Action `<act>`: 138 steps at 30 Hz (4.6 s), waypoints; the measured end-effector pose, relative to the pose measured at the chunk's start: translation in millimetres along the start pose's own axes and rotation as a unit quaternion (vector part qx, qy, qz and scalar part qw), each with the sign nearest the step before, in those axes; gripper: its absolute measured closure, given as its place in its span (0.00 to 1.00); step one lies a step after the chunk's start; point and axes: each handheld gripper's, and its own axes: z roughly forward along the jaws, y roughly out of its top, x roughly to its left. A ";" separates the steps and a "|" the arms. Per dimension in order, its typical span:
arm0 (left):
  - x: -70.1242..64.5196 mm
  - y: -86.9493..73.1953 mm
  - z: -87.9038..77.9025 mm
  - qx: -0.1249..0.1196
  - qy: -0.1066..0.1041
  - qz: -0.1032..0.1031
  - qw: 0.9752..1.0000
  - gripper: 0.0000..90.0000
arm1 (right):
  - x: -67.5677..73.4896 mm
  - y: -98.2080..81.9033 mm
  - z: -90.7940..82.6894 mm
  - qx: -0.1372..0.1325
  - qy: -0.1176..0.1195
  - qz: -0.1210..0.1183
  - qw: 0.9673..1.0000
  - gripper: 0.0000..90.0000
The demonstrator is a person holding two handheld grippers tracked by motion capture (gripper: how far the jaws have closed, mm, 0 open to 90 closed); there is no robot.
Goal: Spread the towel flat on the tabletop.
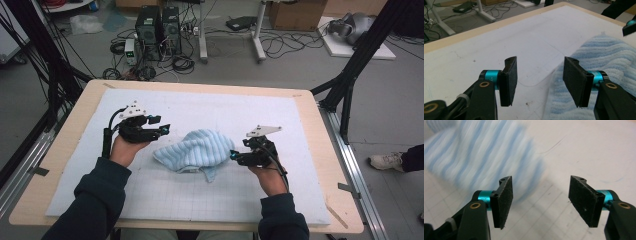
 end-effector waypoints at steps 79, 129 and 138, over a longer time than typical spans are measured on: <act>9.3 -20.1 -16.2 -0.012 0.009 -0.022 1.000 0.50 | 7.7 82.0 72.3 0.014 -0.138 -0.181 0.974 0.92; 21.1 -26.5 -28.9 -0.019 0.024 -0.033 0.999 0.50 | 66.5 51.7 86.0 -0.003 0.194 -0.083 0.977 0.89; 20.4 -30.0 -27.8 -0.014 0.021 -0.036 0.999 0.50 | 55.9 49.0 51.5 -0.040 0.087 -0.083 0.992 0.64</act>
